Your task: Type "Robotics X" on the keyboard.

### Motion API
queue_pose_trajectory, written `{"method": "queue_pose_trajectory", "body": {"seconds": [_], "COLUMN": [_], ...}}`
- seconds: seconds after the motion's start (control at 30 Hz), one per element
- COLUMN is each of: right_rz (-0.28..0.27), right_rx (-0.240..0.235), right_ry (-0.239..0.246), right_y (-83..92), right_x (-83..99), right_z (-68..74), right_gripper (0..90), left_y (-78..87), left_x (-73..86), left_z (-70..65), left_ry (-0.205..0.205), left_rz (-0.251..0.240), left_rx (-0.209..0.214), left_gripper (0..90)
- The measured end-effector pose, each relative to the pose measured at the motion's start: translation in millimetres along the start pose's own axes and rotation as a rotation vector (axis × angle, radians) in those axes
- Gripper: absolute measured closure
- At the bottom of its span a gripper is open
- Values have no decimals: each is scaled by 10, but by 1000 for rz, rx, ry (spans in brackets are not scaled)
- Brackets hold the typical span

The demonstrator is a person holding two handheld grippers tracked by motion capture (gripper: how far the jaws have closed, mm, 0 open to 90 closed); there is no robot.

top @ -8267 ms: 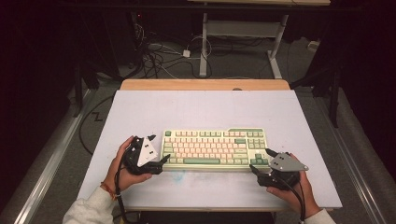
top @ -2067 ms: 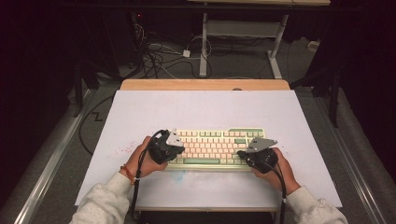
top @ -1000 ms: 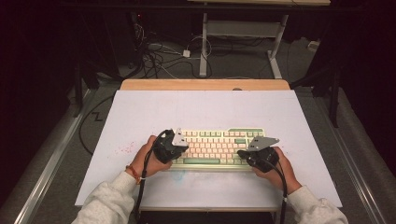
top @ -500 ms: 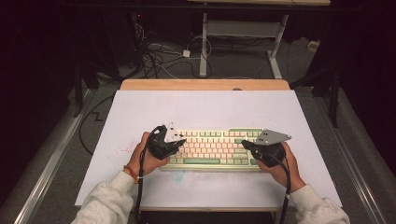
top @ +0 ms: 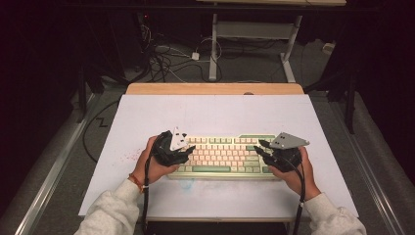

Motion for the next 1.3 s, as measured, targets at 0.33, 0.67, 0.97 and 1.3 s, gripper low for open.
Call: {"method": "queue_pose_trajectory", "body": {"seconds": [0.33,0.67,0.97,1.3], "right_rz": [-51,-75,-77,-69], "right_rx": [55,76,98,115], "right_ry": [-38,-39,-3,12], "right_y": [10,49,138,223], "right_x": [-49,-82,-93,-42], "right_z": [-30,2,56,85], "right_gripper": [272,214,223,229], "left_y": [14,100,207,303], "left_x": [-27,-52,-15,93], "left_z": [-28,-91,-98,-75], "left_ry": [-1,-37,-47,-58], "left_rz": [-37,-55,-78,-67], "left_rx": [1,-21,-38,-63], "left_gripper": [183,176,177,177]}}
Point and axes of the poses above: each handheld gripper's, and its own axes: y roughly backward along the jaws, x roughly out of its underside, z roughly to its left, the point moved 7 cm from there along -y, roughly forward along the jaws, and after that the axes turned 4 degrees about -x, right-handed, at the moved point
